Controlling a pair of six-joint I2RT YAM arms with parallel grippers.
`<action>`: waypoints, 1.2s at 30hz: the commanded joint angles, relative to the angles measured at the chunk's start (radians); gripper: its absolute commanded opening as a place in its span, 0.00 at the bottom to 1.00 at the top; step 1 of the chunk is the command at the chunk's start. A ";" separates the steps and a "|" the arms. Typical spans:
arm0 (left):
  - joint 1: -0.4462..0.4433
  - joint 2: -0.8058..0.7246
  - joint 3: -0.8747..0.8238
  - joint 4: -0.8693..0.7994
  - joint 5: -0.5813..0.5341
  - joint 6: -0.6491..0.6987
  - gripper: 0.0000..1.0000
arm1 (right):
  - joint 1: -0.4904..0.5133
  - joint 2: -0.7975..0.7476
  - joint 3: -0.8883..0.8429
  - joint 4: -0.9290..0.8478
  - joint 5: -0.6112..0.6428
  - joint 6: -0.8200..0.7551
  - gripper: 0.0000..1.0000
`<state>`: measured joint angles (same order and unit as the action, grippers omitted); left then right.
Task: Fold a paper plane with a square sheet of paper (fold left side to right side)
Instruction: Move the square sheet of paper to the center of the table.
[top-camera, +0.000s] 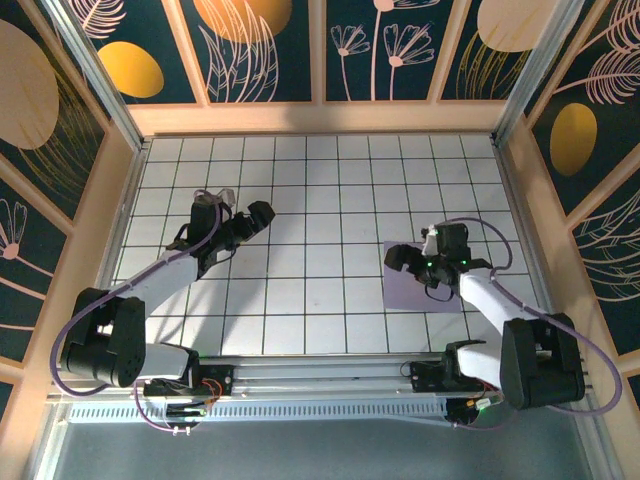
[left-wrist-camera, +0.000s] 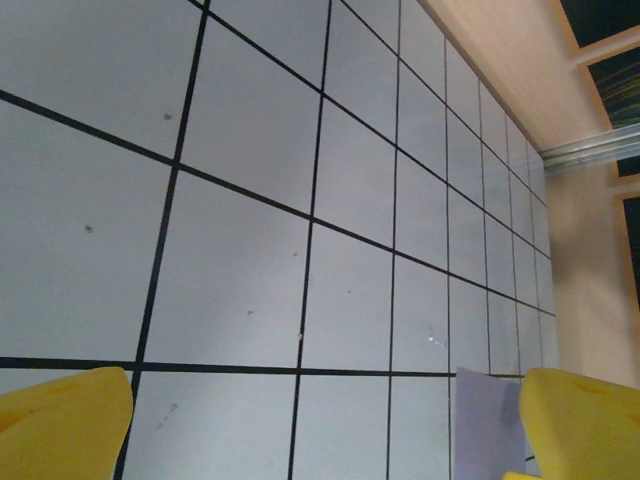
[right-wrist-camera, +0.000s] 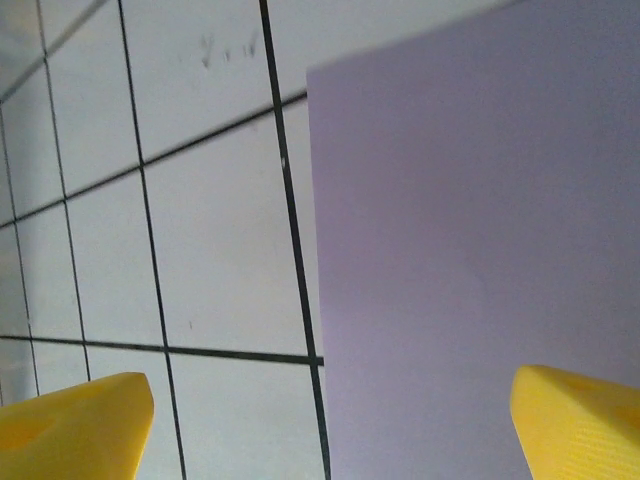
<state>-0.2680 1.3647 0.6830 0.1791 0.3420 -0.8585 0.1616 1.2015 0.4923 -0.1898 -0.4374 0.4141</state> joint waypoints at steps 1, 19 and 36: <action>-0.008 0.008 0.014 -0.018 0.037 -0.018 0.99 | 0.016 0.034 -0.018 0.021 -0.001 0.040 0.91; -0.012 -0.007 -0.002 -0.032 -0.005 -0.020 0.99 | 0.281 0.079 -0.044 0.204 -0.032 0.265 0.90; -0.017 0.030 -0.001 -0.005 0.017 -0.030 0.99 | 0.579 0.487 0.247 0.521 0.067 0.525 0.91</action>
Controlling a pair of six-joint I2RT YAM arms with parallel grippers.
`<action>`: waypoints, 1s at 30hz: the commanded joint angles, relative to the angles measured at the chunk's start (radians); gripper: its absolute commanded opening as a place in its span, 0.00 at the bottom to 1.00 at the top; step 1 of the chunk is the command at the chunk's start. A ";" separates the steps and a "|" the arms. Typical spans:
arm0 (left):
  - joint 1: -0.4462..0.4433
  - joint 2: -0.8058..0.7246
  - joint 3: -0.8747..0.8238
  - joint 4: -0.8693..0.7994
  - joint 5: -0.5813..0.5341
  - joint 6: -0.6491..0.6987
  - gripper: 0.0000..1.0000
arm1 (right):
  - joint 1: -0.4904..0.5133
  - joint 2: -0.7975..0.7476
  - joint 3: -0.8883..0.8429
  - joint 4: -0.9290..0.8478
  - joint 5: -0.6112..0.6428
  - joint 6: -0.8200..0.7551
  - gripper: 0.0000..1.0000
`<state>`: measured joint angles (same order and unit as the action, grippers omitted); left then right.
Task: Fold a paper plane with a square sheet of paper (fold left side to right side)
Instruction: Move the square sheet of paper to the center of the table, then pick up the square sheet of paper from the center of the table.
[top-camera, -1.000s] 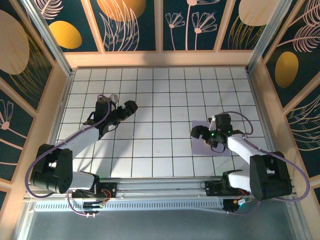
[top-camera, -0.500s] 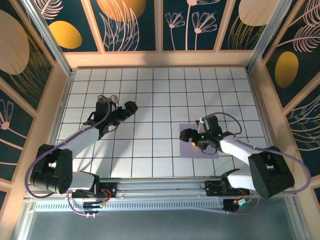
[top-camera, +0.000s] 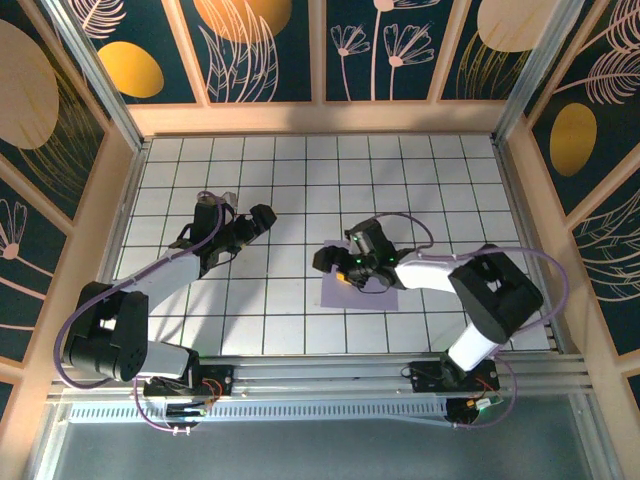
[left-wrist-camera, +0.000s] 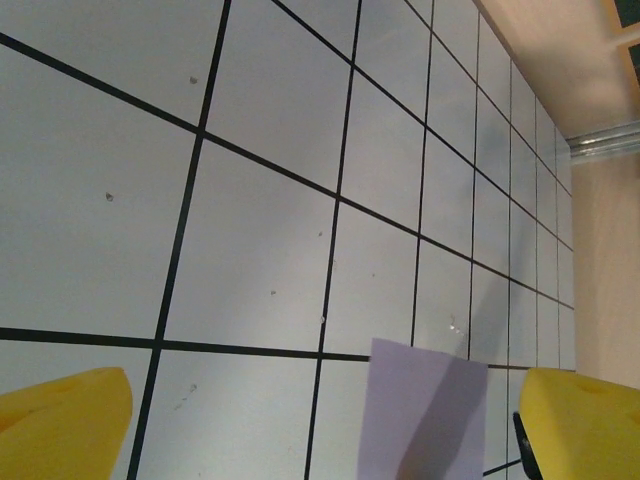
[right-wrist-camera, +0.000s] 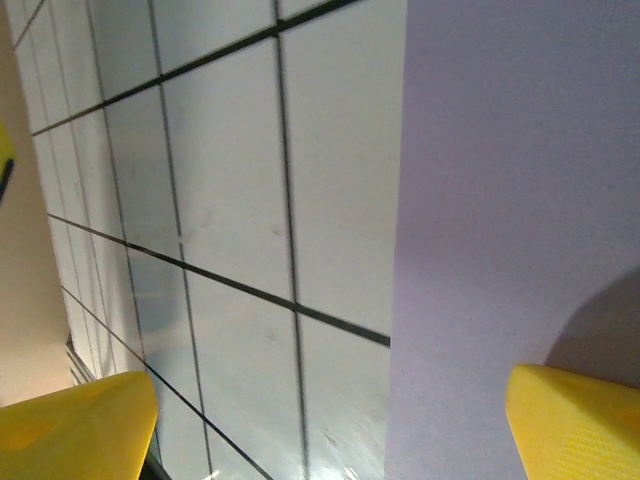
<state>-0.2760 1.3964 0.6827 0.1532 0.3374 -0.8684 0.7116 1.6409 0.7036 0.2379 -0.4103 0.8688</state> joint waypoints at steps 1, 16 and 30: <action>-0.012 -0.003 -0.004 0.023 0.022 -0.023 0.99 | 0.035 0.072 0.050 0.109 0.035 0.079 0.91; -0.116 0.041 -0.035 0.017 0.086 -0.032 0.82 | -0.049 -0.195 0.118 -0.251 0.194 -0.188 0.97; -0.408 0.239 0.056 0.044 0.123 -0.109 0.55 | -0.242 -0.245 0.071 -0.464 0.332 -0.418 0.99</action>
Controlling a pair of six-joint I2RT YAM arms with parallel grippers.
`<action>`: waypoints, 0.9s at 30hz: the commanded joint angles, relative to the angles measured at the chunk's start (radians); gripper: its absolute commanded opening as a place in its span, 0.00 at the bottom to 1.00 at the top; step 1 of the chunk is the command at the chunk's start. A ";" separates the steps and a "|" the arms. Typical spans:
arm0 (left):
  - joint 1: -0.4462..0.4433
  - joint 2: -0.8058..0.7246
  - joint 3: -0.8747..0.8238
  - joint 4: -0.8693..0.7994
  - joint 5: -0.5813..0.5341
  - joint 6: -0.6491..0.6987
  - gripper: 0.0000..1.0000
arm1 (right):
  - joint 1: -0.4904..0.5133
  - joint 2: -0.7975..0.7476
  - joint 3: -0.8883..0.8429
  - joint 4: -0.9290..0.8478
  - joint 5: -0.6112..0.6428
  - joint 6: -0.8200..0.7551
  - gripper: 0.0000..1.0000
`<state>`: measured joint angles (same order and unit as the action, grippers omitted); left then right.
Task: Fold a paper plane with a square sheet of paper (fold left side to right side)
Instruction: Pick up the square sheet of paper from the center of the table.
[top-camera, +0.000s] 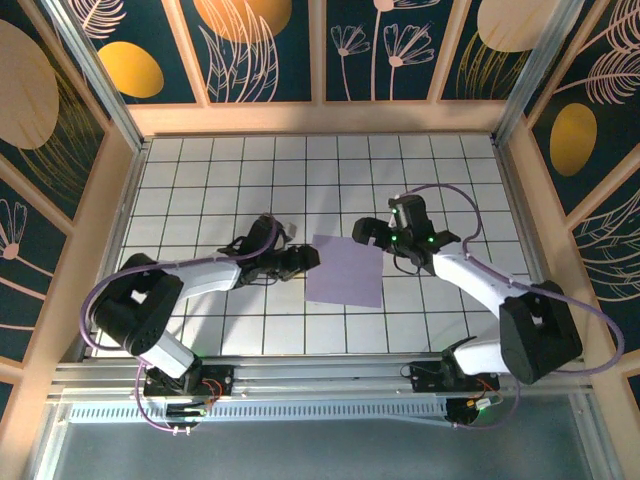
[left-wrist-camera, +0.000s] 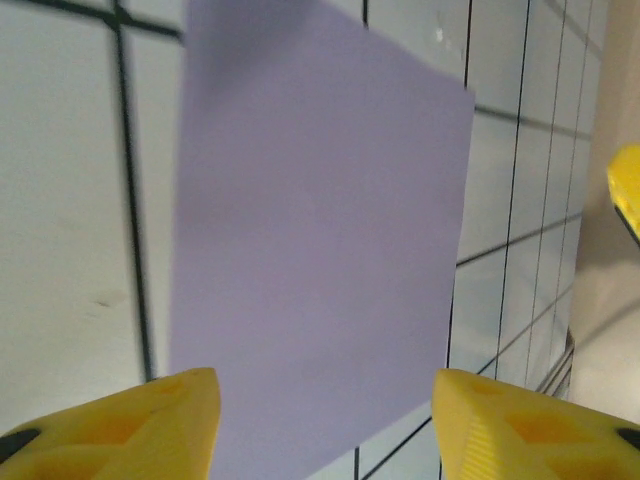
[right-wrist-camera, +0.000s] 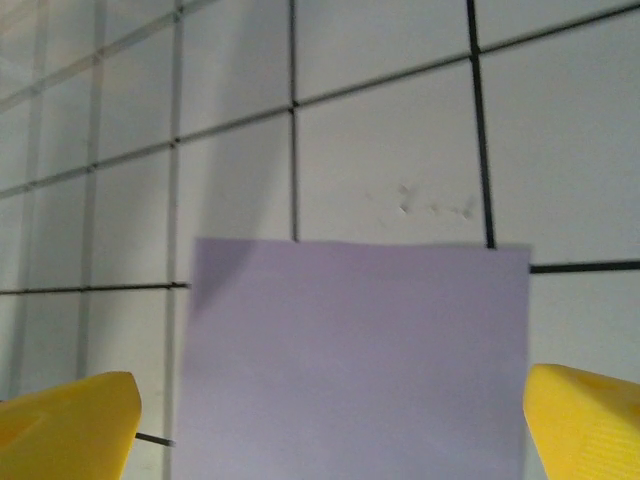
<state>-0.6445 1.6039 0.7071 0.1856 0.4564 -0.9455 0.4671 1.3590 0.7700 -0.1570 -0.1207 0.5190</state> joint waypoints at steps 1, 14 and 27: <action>-0.057 0.041 0.033 0.004 -0.020 -0.036 0.54 | 0.005 0.053 0.005 -0.063 0.039 -0.068 0.99; -0.115 0.104 0.057 -0.039 -0.086 -0.052 0.53 | 0.061 0.256 0.103 -0.041 0.092 -0.118 0.99; -0.119 0.136 0.048 -0.051 -0.108 -0.073 0.51 | 0.125 0.396 0.188 -0.102 0.142 -0.171 0.99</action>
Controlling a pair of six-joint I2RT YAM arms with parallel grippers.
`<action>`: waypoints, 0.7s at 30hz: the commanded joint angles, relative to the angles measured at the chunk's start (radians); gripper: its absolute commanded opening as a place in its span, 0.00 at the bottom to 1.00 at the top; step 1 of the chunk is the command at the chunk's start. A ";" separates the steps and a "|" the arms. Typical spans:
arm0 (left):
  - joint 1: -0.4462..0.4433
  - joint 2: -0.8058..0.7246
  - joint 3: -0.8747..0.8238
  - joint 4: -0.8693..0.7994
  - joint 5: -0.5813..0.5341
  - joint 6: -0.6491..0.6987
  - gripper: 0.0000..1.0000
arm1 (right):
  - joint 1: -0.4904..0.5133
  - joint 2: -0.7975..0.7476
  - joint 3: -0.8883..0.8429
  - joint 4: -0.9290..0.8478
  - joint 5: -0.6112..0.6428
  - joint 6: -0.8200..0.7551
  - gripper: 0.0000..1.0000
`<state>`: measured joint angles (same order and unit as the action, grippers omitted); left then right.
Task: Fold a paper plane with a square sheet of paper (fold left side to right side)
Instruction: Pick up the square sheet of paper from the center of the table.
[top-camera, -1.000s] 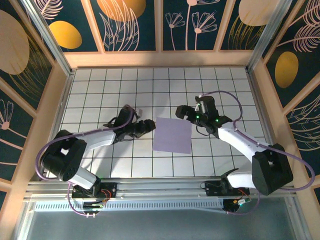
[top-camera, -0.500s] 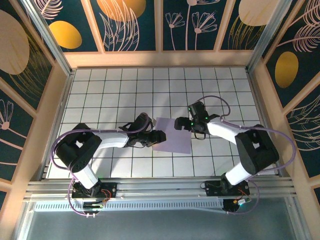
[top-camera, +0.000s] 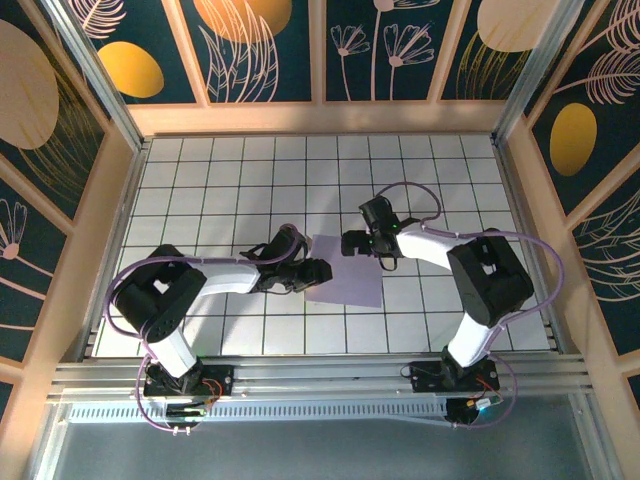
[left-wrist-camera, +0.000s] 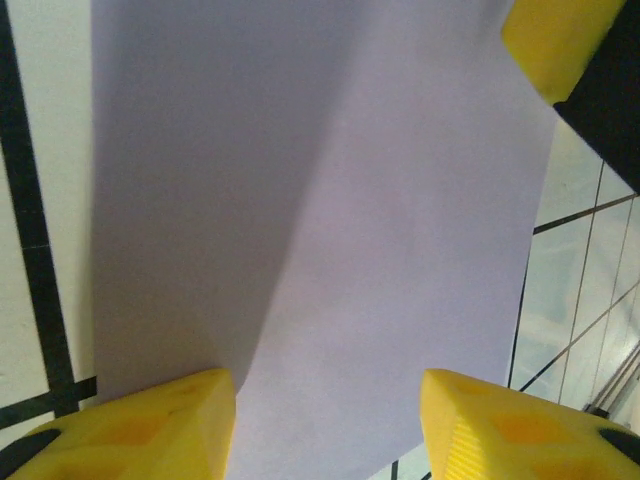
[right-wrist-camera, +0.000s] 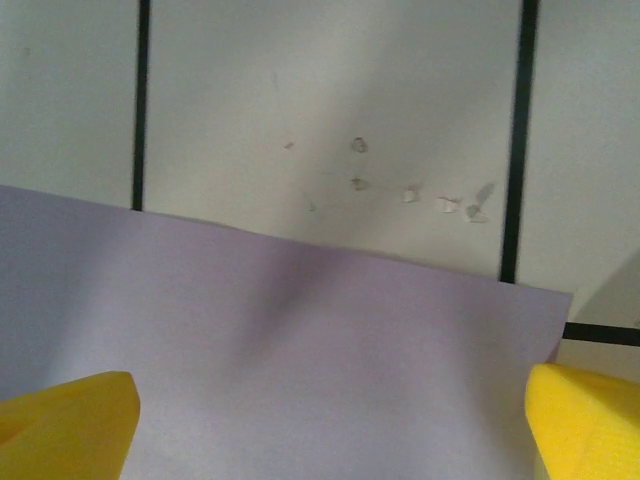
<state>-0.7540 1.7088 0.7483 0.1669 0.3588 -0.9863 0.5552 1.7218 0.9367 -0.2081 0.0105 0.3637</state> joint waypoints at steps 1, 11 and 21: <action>-0.010 0.033 0.006 -0.032 -0.012 -0.033 0.51 | 0.041 0.035 0.022 -0.057 -0.002 -0.010 0.98; -0.011 0.043 0.000 -0.009 -0.021 -0.043 0.50 | 0.104 -0.008 0.010 -0.107 -0.053 0.030 0.93; -0.011 0.030 -0.024 0.077 -0.023 -0.093 0.51 | 0.106 -0.001 0.038 -0.172 -0.113 0.029 0.69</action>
<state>-0.7593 1.7180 0.7429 0.2089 0.3534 -1.0248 0.6502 1.7233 0.9596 -0.2985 -0.0559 0.3809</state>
